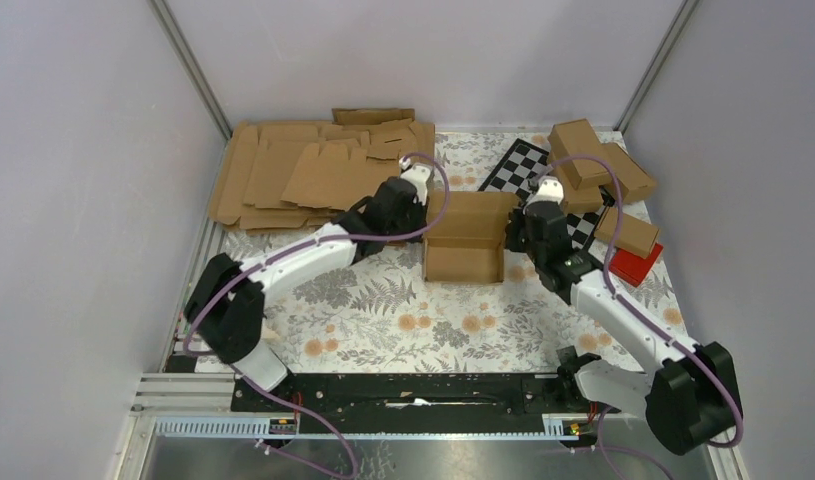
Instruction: Fold the paper box
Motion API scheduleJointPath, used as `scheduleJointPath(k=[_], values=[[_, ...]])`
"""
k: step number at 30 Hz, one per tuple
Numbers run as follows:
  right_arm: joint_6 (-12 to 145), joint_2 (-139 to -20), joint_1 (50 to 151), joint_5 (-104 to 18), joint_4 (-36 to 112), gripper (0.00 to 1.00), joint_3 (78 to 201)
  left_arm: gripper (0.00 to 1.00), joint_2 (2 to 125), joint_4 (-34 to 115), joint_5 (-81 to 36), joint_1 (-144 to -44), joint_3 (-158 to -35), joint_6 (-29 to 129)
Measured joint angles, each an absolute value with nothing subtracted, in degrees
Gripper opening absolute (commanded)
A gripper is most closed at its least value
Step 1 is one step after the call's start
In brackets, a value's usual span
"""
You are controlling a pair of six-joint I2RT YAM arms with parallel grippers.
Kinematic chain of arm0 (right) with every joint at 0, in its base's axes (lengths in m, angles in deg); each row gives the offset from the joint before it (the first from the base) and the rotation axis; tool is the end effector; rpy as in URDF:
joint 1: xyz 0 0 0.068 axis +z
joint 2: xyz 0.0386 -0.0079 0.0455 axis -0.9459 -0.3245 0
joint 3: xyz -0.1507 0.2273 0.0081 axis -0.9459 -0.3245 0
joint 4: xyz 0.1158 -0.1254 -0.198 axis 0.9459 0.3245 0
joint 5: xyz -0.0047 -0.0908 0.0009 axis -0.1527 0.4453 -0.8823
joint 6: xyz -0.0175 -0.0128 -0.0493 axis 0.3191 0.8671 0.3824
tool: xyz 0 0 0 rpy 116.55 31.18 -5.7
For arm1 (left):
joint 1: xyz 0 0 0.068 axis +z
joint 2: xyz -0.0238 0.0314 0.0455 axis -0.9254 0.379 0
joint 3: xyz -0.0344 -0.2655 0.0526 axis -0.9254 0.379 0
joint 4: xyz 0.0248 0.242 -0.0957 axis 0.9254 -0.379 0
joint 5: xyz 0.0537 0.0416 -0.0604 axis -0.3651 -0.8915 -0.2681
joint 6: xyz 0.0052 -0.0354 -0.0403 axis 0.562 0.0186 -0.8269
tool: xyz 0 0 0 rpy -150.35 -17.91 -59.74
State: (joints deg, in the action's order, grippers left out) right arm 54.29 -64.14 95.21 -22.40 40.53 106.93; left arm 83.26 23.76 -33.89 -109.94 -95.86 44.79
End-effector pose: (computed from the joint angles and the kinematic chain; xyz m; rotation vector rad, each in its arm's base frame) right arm 0.2397 0.0986 0.2680 0.0549 2.0164 0.2452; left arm 0.2803 -0.2517 0.2666 0.4725 2.2326 -0.4949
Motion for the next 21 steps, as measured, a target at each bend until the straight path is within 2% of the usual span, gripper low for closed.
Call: scheduleJointPath(k=[7,13,21], values=[[50.0,-58.5,95.5,-22.2,31.3,0.00,94.3,0.00,75.9,39.8,-44.0,-118.0,-80.7,42.5],[48.1,-54.4,95.5,-21.6,26.9,0.00,88.8,0.00,75.9,46.7,-51.7,-122.8,-75.2,41.2],[47.7,-51.2,96.0,-21.7,28.0,0.00,87.7,0.00,75.7,52.5,-56.6,-125.0,-71.3,38.9]])
